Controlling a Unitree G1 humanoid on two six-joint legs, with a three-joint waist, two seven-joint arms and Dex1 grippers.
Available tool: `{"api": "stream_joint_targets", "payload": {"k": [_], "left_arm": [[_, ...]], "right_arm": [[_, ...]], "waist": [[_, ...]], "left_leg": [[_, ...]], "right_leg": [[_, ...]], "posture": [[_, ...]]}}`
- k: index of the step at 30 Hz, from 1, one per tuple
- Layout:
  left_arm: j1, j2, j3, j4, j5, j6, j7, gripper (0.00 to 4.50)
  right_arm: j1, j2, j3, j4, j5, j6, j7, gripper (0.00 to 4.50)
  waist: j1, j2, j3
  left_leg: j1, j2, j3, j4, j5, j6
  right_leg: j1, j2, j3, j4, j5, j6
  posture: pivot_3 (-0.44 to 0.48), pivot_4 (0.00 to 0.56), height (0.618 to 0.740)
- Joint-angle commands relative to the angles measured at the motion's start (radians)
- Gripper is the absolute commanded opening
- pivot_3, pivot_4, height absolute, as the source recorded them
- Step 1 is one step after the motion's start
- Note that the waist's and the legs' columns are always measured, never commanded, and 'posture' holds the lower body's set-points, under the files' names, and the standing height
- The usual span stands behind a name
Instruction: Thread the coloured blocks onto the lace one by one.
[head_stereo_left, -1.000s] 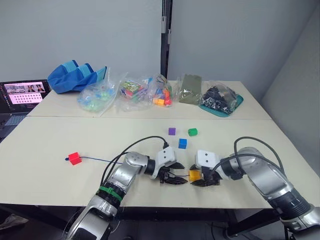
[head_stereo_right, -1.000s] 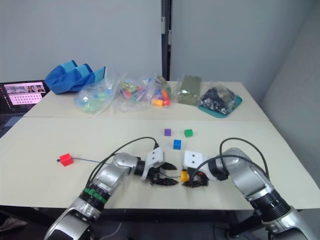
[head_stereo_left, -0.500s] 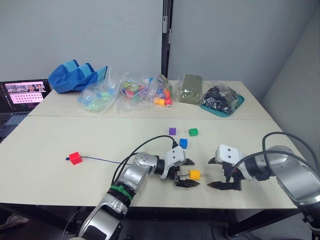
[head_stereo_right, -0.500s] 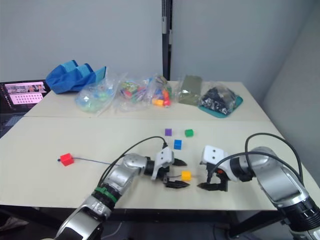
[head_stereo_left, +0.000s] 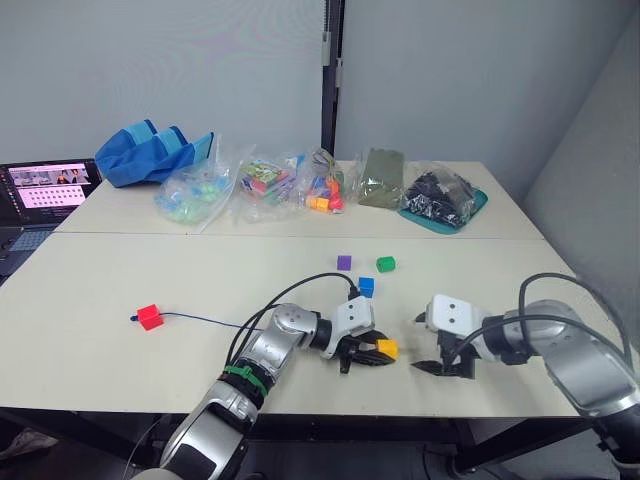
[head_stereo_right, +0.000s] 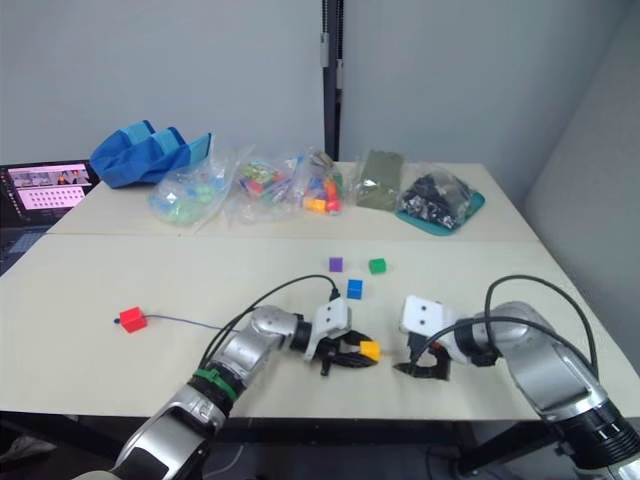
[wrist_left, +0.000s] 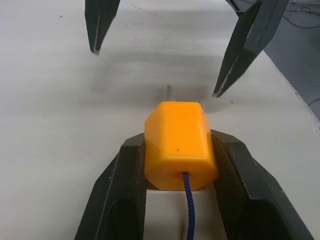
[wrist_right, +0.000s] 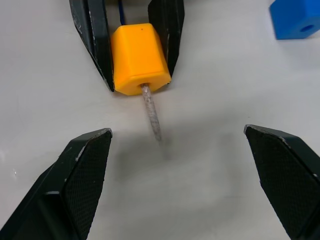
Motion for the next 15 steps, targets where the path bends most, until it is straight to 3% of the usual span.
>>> {"api": "stream_joint_targets", "payload": {"k": [1, 4, 10, 11, 15], "left_arm": [[0.01, -0.001, -0.005, -0.025, -0.004, 0.01, -0.008, 1.3], [0.013, 0.0, -0.005, -0.031, -0.004, 0.013, -0.007, 1.3], [0.021, 0.011, -0.003, -0.049, -0.004, 0.021, -0.008, 1.3], [0.022, 0.02, 0.001, -0.055, -0.003, 0.022, -0.004, 1.3], [0.043, 0.046, 0.016, -0.078, -0.004, 0.03, 0.014, 1.3]], "right_arm": [[-0.02, 0.011, 0.006, 0.004, -0.003, -0.025, 0.003, 4.5], [-0.03, 0.029, 0.024, 0.032, -0.009, -0.032, 0.003, 3.7], [-0.027, 0.057, 0.035, 0.075, -0.006, -0.052, 0.016, 1.69], [-0.028, 0.058, 0.037, 0.087, -0.01, -0.061, 0.021, 1.19], [-0.036, 0.062, 0.043, 0.126, -0.013, -0.085, 0.036, 0.01]], "waist": [[0.0, 0.0, 0.0], [0.0, 0.0, 0.0], [-0.001, 0.0, 0.0], [-0.001, 0.0, 0.0], [-0.003, 0.0, 0.0]], "left_leg": [[0.0, 0.0, 0.0, 0.0, 0.0, 0.0], [0.0, 0.0, 0.0, 0.0, 0.0, 0.0], [0.0, 0.0, 0.0, 0.0, 0.0, 0.0], [0.0, 0.0, 0.0, 0.0, 0.0, 0.0], [0.0, 0.0, 0.0, 0.0, 0.0, 0.0]], "right_leg": [[0.0, 0.0, 0.0, 0.0, 0.0, 0.0], [0.0, 0.0, 0.0, 0.0, 0.0, 0.0], [0.0, 0.0, 0.0, 0.0, 0.0, 0.0], [0.0, 0.0, 0.0, 0.0, 0.0, 0.0], [0.0, 0.0, 0.0, 0.0, 0.0, 0.0]], "posture": [[0.0, 0.15, 0.717], [0.0, 0.15, 0.717], [0.0, 0.15, 0.717], [0.0, 0.15, 0.717], [0.0, 0.15, 0.717]]}}
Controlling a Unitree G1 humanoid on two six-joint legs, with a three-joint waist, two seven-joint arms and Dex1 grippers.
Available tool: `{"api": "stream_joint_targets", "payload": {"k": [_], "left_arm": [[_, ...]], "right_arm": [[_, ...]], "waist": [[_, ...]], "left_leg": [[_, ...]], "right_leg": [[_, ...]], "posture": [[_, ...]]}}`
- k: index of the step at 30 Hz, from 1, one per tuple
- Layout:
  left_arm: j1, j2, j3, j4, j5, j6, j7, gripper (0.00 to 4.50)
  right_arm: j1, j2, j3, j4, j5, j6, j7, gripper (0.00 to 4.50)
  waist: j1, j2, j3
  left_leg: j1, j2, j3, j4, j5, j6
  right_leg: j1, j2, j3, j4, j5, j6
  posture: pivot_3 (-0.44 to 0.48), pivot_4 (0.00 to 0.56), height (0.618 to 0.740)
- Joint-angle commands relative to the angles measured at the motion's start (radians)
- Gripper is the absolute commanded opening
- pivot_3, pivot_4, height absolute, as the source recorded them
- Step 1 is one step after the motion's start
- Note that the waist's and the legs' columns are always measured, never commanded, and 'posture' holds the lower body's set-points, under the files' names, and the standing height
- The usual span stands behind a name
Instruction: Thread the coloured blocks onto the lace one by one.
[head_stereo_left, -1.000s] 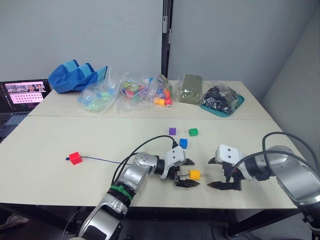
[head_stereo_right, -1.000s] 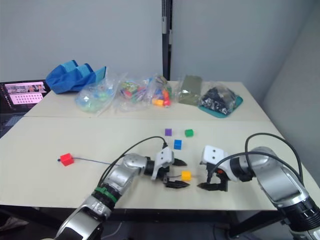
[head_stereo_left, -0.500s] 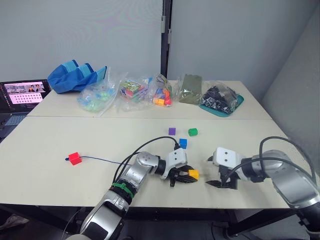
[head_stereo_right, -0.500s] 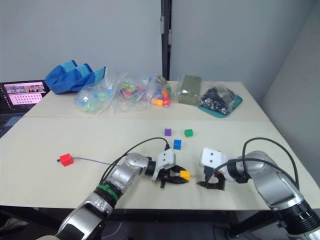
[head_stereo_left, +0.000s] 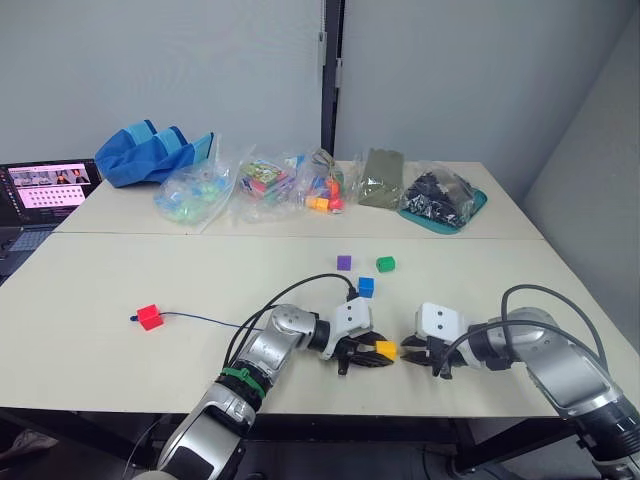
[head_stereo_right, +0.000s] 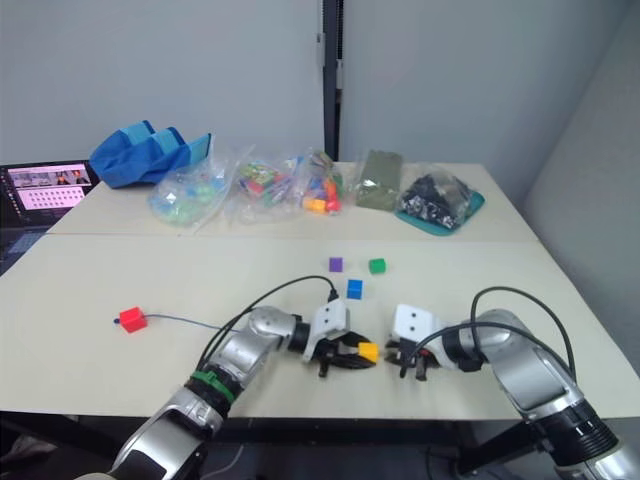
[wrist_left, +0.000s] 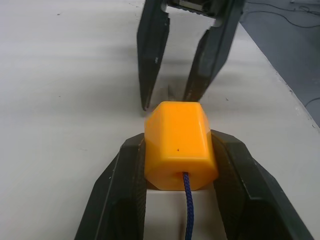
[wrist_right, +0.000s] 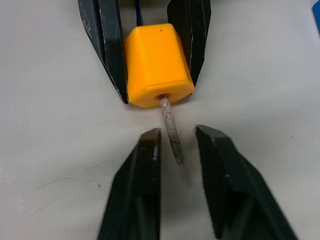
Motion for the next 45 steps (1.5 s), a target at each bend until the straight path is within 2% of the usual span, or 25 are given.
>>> {"api": "stream_joint_targets", "payload": {"k": [1, 5, 9, 14, 18, 20, 24, 27, 32, 42, 44, 45], "left_arm": [[0.029, 0.027, 0.015, -0.038, -0.004, 0.012, 0.013, 1.3], [0.075, 0.09, 0.041, -0.09, -0.013, 0.027, 0.024, 1.3], [0.131, 0.19, 0.094, -0.152, -0.034, 0.048, 0.035, 1.3], [0.204, 0.362, 0.211, -0.194, -0.091, 0.056, 0.041, 1.3], [0.263, 0.589, 0.338, -0.099, -0.114, 0.007, 0.004, 1.3], [0.28, 0.676, 0.366, -0.049, -0.109, -0.029, -0.012, 1.3], [0.292, 0.778, 0.381, 0.007, -0.09, -0.069, -0.035, 1.3], [0.287, 0.866, 0.408, 0.116, -0.062, -0.116, -0.029, 1.3], [0.265, 0.897, 0.405, 0.21, -0.054, -0.158, -0.031, 1.3], [0.225, 0.906, 0.414, 0.296, -0.046, -0.173, -0.032, 1.3], [0.217, 0.909, 0.413, 0.305, -0.043, -0.176, -0.036, 2.31], [0.213, 0.911, 0.415, 0.308, -0.045, -0.172, -0.042, 2.65]], "right_arm": [[-0.015, 0.001, 0.003, 0.032, -0.009, -0.037, 0.01, 0.0], [-0.041, 0.01, 0.012, 0.072, -0.009, -0.065, 0.03, 0.0], [-0.079, 0.028, 0.029, 0.125, -0.014, -0.098, 0.049, 0.0], [-0.118, 0.054, 0.045, 0.175, -0.023, -0.127, 0.07, 0.0], [-0.155, 0.079, 0.065, 0.216, -0.031, -0.155, 0.092, 0.0], [-0.173, 0.09, 0.074, 0.241, -0.038, -0.172, 0.101, 0.0], [-0.201, 0.11, 0.083, 0.28, -0.051, -0.198, 0.115, 0.0], [-0.227, 0.13, 0.089, 0.31, -0.061, -0.215, 0.123, 0.0], [-0.241, 0.145, 0.094, 0.335, -0.067, -0.231, 0.126, 0.0], [-0.218, 0.142, 0.084, 0.316, -0.066, -0.224, 0.117, 0.0], [-0.213, 0.141, 0.081, 0.314, -0.067, -0.223, 0.115, 0.0], [-0.21, 0.141, 0.08, 0.311, -0.067, -0.222, 0.114, 0.0]], "waist": [[-0.003, 0.0, 0.0], [-0.006, 0.0, 0.0], [-0.021, 0.0, 0.0], [-0.044, 0.0, 0.0], [-0.061, 0.0, 0.0], [-0.068, 0.0, 0.0], [-0.056, 0.0, 0.0], [-0.045, 0.0, 0.0], [-0.043, 0.0, 0.0], [-0.04, 0.0, 0.0], [-0.041, 0.0, 0.0], [-0.04, 0.0, 0.0]], "left_leg": [[0.0, 0.0, 0.0, 0.0, 0.0, 0.0], [0.001, 0.0, 0.0, 0.0, 0.0, 0.0], [0.007, 0.0, 0.0, -0.001, 0.0, 0.0], [0.015, 0.001, 0.0, -0.005, 0.0, 0.0], [0.016, 0.002, 0.0, -0.006, 0.0, 0.0], [0.018, 0.002, 0.0, -0.009, 0.0, 0.0], [0.018, 0.002, 0.002, -0.012, 0.0, 0.0], [0.018, 0.002, 0.003, -0.012, -0.002, -0.003], [0.017, 0.003, 0.003, -0.016, -0.002, -0.003], [0.017, 0.003, 0.004, -0.016, -0.001, -0.004], [0.017, 0.003, 0.004, -0.016, -0.001, -0.004], [0.017, 0.003, 0.004, -0.016, -0.001, -0.004]], "right_leg": [[0.0, 0.0, 0.0, 0.0, 0.0, 0.0], [0.001, 0.0, 0.0, 0.0, 0.0, 0.0], [0.006, 0.0, 0.0, 0.0, 0.0, 0.0], [0.012, 0.001, 0.0, 0.0, -0.001, -0.001], [0.012, 0.001, 0.0, 0.0, -0.001, -0.002], [0.012, 0.002, 0.0, 0.0, -0.002, -0.003], [0.011, 0.001, 0.0, 0.0, -0.003, -0.003], [0.01, 0.001, 0.0, 0.0, -0.003, -0.003], [0.007, 0.001, 0.0, 0.0, -0.004, -0.004], [0.007, 0.001, 0.0, 0.001, -0.004, -0.004], [0.007, 0.001, 0.0, 0.001, -0.004, -0.004], [0.007, 0.001, 0.0, 0.002, -0.004, -0.004]], "posture": [[0.0, 0.15, 0.717], [0.0, 0.15, 0.717], [0.0, 0.15, 0.717], [0.0, 0.15, 0.717], [0.0, 0.15, 0.717], [0.0, 0.15, 0.717], [0.0, 0.15, 0.717], [0.0, 0.15, 0.717], [0.0, 0.15, 0.717], [0.0, 0.15, 0.717], [0.0, 0.15, 0.717], [0.0, 0.15, 0.717]]}}
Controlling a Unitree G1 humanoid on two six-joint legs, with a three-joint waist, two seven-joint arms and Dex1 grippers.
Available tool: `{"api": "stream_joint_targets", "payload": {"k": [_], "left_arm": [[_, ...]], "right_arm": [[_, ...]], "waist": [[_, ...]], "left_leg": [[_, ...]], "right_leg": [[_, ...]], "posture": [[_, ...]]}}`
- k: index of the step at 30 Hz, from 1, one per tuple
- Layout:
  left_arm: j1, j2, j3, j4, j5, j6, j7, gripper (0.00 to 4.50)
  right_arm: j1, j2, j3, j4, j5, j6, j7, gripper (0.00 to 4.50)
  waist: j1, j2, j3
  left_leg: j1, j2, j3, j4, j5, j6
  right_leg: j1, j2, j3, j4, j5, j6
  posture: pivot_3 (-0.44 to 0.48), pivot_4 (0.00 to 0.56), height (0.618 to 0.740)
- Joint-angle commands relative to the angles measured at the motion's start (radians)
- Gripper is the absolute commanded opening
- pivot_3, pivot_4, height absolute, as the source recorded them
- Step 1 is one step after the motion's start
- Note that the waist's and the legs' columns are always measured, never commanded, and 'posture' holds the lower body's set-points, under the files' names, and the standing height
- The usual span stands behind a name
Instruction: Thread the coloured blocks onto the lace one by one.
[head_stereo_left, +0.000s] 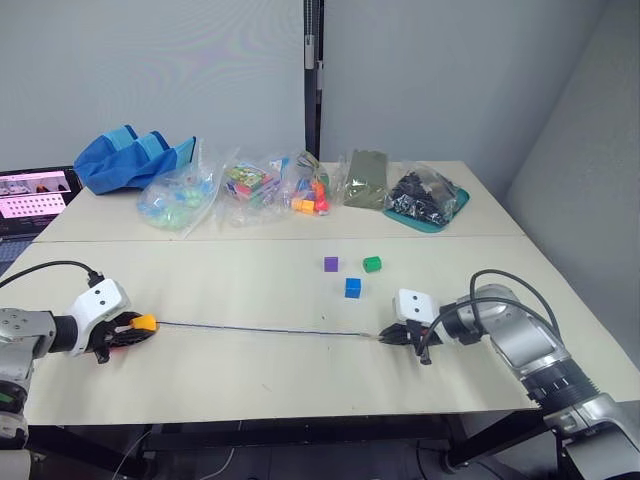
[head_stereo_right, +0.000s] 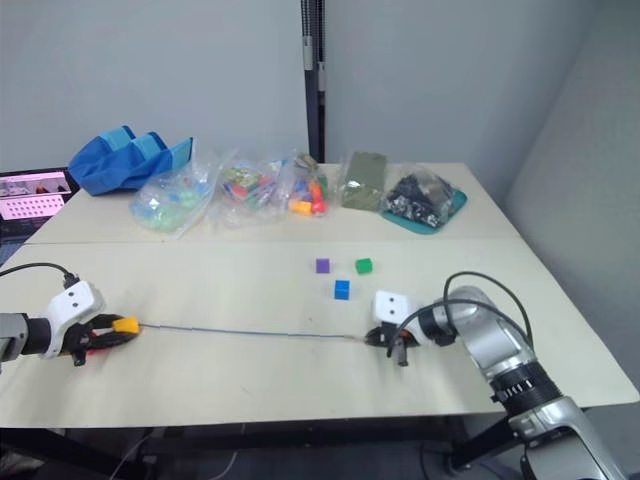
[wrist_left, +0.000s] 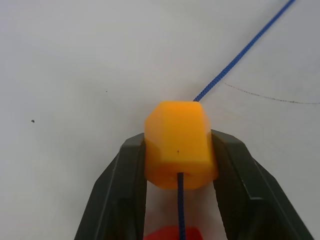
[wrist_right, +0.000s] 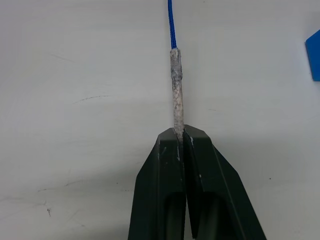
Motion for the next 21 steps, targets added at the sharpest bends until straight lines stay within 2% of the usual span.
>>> {"api": "stream_joint_targets", "payload": {"k": [1, 6, 14, 21], "left_arm": [[-0.009, 0.028, 0.012, 0.023, 0.01, 0.01, -0.016, 2.93], [-0.027, 0.038, 0.024, 0.029, 0.003, 0.018, -0.029, 4.49], [-0.044, 0.062, 0.052, 0.016, -0.009, 0.022, -0.031, 4.49], [-0.104, 0.042, 0.131, -0.054, -0.107, 0.073, -0.047, 4.49]], "right_arm": [[0.015, -0.006, -0.014, -0.02, -0.006, 0.0, -0.009, 0.0], [0.019, -0.005, -0.017, -0.024, -0.006, 0.004, -0.013, 0.0], [0.015, -0.004, -0.018, -0.017, -0.004, -0.003, -0.012, 0.0], [0.005, -0.006, -0.021, -0.008, -0.008, -0.004, -0.011, 0.0]], "waist": [[0.002, 0.0, 0.0], [0.004, 0.0, 0.0], [0.009, 0.0, 0.0], [0.02, -0.001, 0.0]], "left_leg": [[0.0, 0.0, 0.0, 0.0, 0.0, 0.0], [0.0, 0.0, 0.0, 0.0, 0.0, 0.0], [-0.002, 0.0, 0.0, 0.0, 0.0, 0.0], [-0.003, 0.0, 0.0, 0.0, 0.001, -0.001]], "right_leg": [[0.0, 0.0, 0.0, 0.0, 0.0, 0.0], [0.0, 0.0, 0.0, 0.0, 0.0, 0.0], [-0.002, 0.0, 0.0, 0.0, 0.0, 0.0], [-0.003, 0.0, 0.0, 0.001, 0.0, 0.0]], "posture": [[0.0, 0.15, 0.717], [0.0, 0.15, 0.717], [0.0, 0.15, 0.717], [0.0, 0.15, 0.717]]}}
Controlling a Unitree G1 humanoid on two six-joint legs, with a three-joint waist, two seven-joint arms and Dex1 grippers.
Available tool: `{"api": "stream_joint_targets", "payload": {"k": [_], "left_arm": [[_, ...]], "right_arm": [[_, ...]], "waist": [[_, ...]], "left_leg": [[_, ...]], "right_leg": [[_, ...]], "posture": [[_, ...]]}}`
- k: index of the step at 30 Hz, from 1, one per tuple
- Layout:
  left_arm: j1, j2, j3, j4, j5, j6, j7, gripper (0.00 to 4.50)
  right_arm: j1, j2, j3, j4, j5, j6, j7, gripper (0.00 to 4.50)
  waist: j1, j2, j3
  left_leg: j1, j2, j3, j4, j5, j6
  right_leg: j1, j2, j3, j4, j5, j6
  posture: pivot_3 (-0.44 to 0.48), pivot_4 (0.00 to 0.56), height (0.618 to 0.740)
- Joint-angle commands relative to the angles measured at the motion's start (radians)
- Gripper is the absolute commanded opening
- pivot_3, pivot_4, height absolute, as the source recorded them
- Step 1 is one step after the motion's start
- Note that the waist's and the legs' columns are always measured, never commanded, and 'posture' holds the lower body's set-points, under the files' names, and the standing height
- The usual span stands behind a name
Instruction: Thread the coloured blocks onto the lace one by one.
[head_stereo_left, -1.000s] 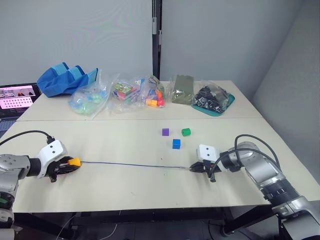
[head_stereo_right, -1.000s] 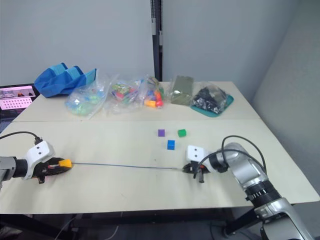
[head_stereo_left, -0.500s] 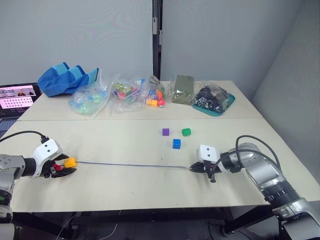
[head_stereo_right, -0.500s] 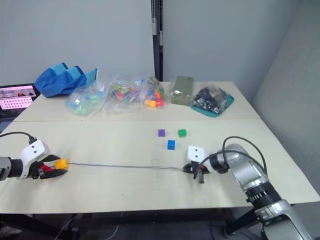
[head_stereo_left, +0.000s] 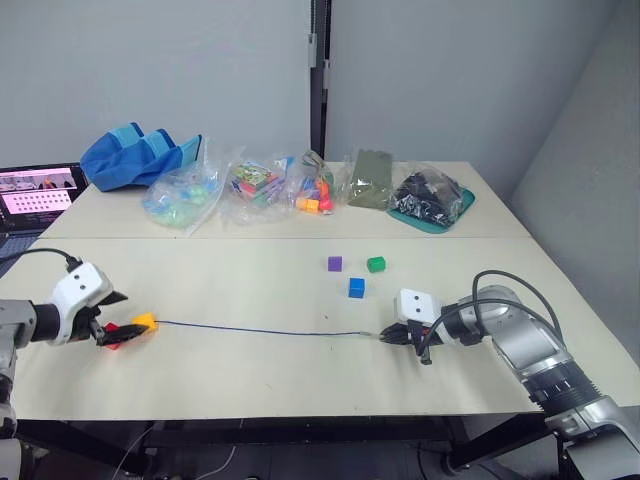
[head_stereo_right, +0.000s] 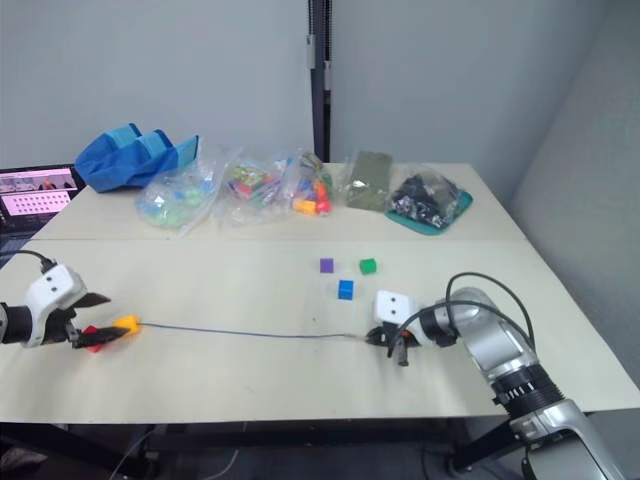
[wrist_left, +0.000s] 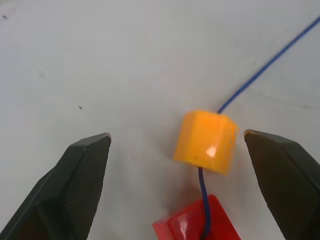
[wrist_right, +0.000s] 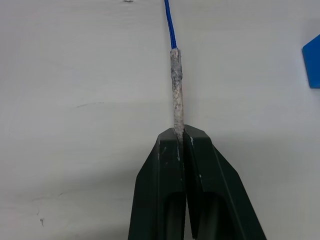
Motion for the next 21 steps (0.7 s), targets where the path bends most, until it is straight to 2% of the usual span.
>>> {"api": "stream_joint_targets", "payload": {"k": [1, 5, 8, 10, 15, 21], "left_arm": [[-0.042, -0.005, 0.056, -0.056, -0.058, 0.018, -0.012, 4.49], [-0.065, -0.064, 0.07, -0.122, -0.109, 0.052, -0.03, 4.49], [-0.061, -0.154, 0.053, -0.278, -0.182, 0.12, -0.065, 4.49], [-0.037, -0.215, 0.005, -0.403, -0.183, 0.146, -0.06, 4.49], [0.0, -0.347, -0.064, -0.562, -0.198, 0.207, -0.023, 4.49], [0.014, -0.506, -0.197, -0.634, -0.182, 0.233, -0.019, 4.49]], "right_arm": [[-0.004, -0.007, -0.01, -0.002, -0.005, -0.006, 0.002, 0.0], [-0.001, -0.015, -0.015, -0.007, -0.005, -0.003, 0.002, 0.0], [0.01, -0.021, -0.021, -0.029, -0.002, 0.009, -0.003, 0.0], [0.023, -0.025, -0.026, -0.054, 0.004, 0.025, -0.009, 0.0], [0.028, -0.021, -0.022, -0.087, -0.007, 0.05, -0.029, 0.0], [0.034, -0.026, -0.019, -0.152, -0.006, 0.096, -0.028, 0.0]], "waist": [[0.001, 0.0, 0.0], [0.002, 0.0, 0.0], [0.003, 0.0, 0.0], [0.007, 0.0, 0.0], [0.006, 0.0, 0.0], [0.008, 0.0, 0.0]], "left_leg": [[0.0, 0.0, 0.0, 0.0, 0.0, 0.0], [0.0, 0.0, 0.0, 0.0, 0.0, 0.0], [-0.001, 0.0, 0.0, 0.0, 0.001, -0.001], [-0.001, 0.0, 0.0, 0.0, 0.001, -0.002], [-0.001, 0.0, 0.0, 0.001, 0.002, -0.003], [-0.001, 0.0, -0.001, 0.002, 0.002, -0.003]], "right_leg": [[0.0, 0.0, 0.0, 0.0, 0.0, 0.0], [0.0, 0.0, 0.0, 0.0, 0.0, 0.0], [0.0, 0.0, 0.0, 0.0, 0.0, 0.0], [0.0, 0.0, 0.0, 0.0, 0.0, 0.0], [0.001, 0.0, 0.0, 0.0, 0.001, 0.0], [0.002, 0.0, 0.0, 0.0, 0.001, 0.001]], "posture": [[0.0, 0.15, 0.717], [0.0, 0.15, 0.717], [0.0, 0.15, 0.717], [0.0, 0.15, 0.717], [0.0, 0.15, 0.717], [0.0, 0.15, 0.717]]}}
